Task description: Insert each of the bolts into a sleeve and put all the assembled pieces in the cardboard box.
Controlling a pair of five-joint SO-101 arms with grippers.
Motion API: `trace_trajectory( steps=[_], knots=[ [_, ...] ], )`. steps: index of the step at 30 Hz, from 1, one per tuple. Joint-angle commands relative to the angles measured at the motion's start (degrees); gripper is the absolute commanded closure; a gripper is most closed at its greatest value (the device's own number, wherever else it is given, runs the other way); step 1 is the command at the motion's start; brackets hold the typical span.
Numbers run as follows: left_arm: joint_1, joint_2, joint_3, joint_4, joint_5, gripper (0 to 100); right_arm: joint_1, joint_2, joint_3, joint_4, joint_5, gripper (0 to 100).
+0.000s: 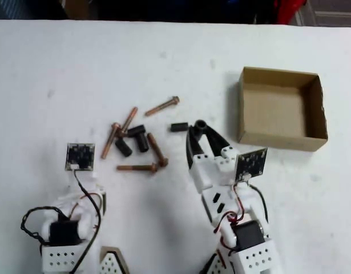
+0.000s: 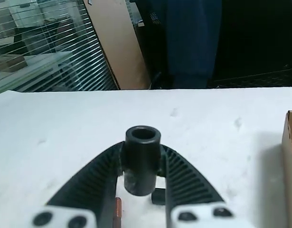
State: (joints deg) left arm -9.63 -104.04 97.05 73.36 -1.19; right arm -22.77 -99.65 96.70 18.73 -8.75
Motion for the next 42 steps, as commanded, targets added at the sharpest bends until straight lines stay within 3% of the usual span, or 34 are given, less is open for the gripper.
trace_trajectory(
  steps=[1, 14, 22, 28, 38, 42],
  knots=[
    [0.1, -0.6, -0.1, 0.3, 0.5, 97, -2.3, -0.5, 0.4, 0.0, 6.5, 98.1],
    [1.1, -0.6, -0.1, 0.0, 0.6, 97, -5.1, -0.4, 0.4, 3.3, 8.6, 98.1],
    [-5.5, -0.7, -0.1, -10.1, 0.1, 97, -5.1, -0.7, 0.4, 5.2, 8.6, 98.1],
    [-11.6, -0.7, -1.2, -16.4, -15.6, 97, -5.1, -0.6, 0.4, 5.2, 8.6, 98.1],
    [-15.5, -0.7, -24.5, -5.9, -18.7, 97, -5.1, -0.6, 0.4, 5.2, 8.6, 98.1],
    [-15.5, -0.7, -32.1, -7.4, -18.5, 97, -5.1, -0.7, 0.4, 5.2, 8.6, 98.1]
  ],
)
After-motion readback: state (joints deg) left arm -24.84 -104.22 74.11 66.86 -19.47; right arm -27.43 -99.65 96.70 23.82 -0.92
